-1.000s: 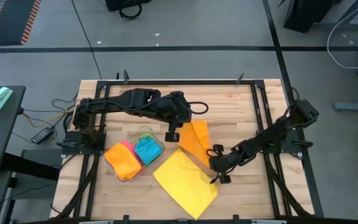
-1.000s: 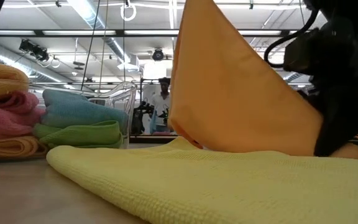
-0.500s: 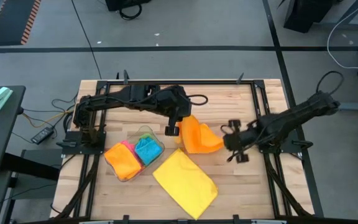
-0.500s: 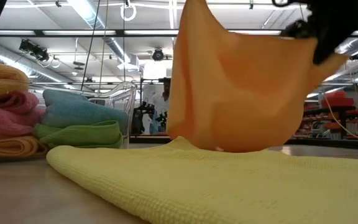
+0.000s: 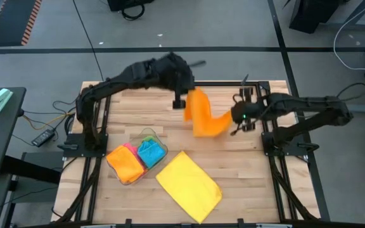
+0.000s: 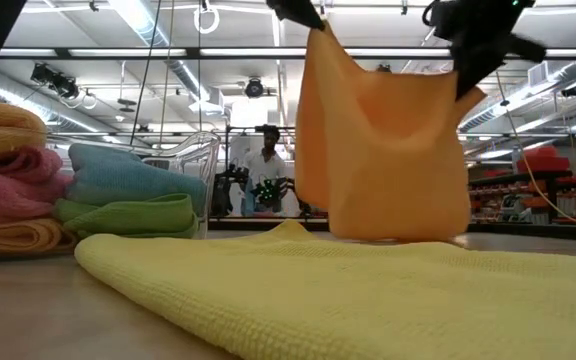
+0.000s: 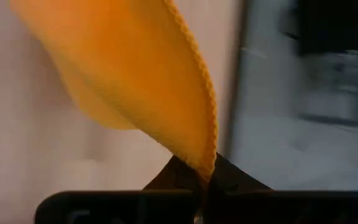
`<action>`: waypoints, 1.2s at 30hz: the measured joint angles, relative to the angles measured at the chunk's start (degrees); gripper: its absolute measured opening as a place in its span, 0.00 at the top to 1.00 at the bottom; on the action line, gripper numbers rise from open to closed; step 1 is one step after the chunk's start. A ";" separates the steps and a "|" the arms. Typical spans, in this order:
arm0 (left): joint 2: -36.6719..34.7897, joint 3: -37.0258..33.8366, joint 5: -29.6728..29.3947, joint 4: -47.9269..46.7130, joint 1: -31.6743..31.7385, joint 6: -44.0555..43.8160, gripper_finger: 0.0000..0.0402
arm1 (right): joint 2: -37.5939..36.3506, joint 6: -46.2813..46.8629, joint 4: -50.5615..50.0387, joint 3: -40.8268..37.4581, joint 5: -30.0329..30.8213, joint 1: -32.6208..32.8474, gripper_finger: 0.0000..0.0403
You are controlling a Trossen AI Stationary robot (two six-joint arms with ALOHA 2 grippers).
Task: Fold microfiber towels
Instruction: Fold the orange microfiber cloth
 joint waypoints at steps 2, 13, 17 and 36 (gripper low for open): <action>0.00 0.01 -0.04 2.56 2.20 3.12 0.98 | -0.33 -6.08 1.14 0.00 5.78 -3.84 0.99; -0.02 0.01 6.68 2.82 4.83 8.49 0.98 | -0.52 -18.51 10.10 4.16 13.23 -15.93 0.99; -0.05 -8.51 12.48 1.47 1.52 2.12 0.97 | 0.64 -12.41 6.31 -2.21 0.69 -12.80 0.99; -0.81 -16.47 11.61 0.53 -18.31 -8.43 0.92 | 1.26 19.56 -7.05 -3.10 -33.19 14.84 0.99</action>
